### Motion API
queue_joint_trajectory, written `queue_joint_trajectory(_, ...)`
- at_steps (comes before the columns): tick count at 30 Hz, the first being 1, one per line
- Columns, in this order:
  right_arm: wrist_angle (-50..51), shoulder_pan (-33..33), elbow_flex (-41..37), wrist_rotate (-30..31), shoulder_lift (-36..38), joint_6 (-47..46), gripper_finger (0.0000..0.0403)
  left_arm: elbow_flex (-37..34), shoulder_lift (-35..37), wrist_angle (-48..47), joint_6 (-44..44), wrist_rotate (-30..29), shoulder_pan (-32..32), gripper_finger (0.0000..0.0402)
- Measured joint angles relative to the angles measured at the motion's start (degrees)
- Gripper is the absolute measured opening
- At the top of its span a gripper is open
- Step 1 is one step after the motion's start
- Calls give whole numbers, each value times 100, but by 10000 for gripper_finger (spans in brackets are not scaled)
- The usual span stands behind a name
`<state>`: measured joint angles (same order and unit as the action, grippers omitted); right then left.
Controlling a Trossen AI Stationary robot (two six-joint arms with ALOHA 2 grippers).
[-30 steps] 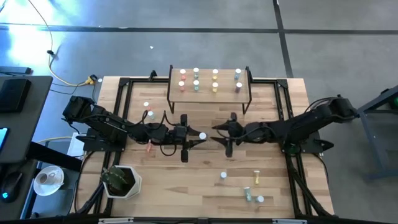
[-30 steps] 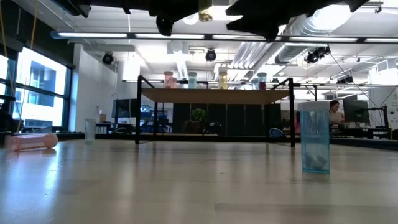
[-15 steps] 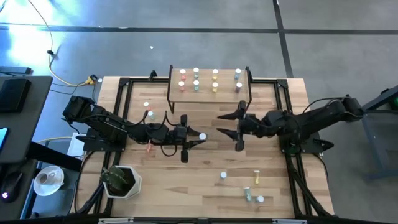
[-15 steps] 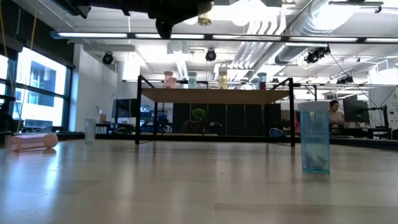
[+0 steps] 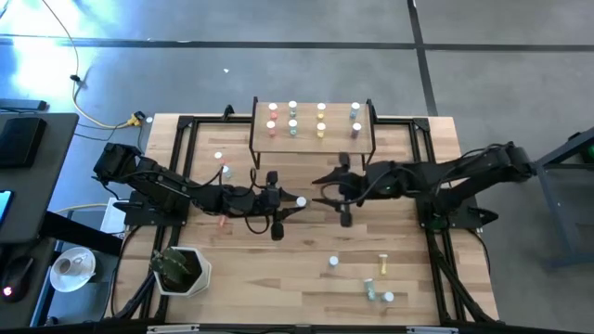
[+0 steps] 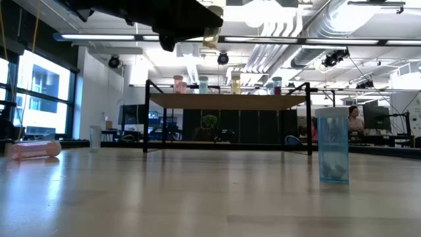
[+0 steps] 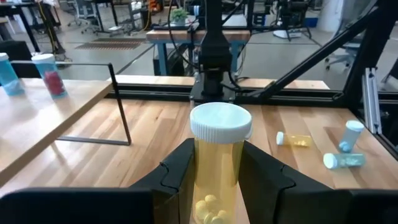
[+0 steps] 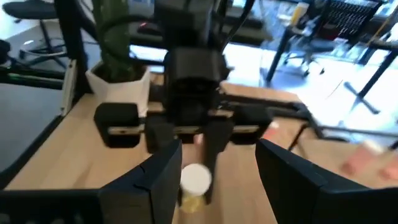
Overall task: Pick and place medicine bottles onto shelf by color
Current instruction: Put the yellow medicine bottle on the shelf
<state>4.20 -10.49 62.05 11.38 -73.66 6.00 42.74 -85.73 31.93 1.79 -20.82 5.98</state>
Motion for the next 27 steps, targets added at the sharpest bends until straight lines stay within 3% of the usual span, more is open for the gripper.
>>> queue_joint_trajectory(12,-234,76,5,-318,-904,-169,197,0,0,-1,-46,2,0,95)
queue_joint_trajectory(27,-325,314,5,-611,-1010,-596,197,0,0,145,-199,1,-22,95)
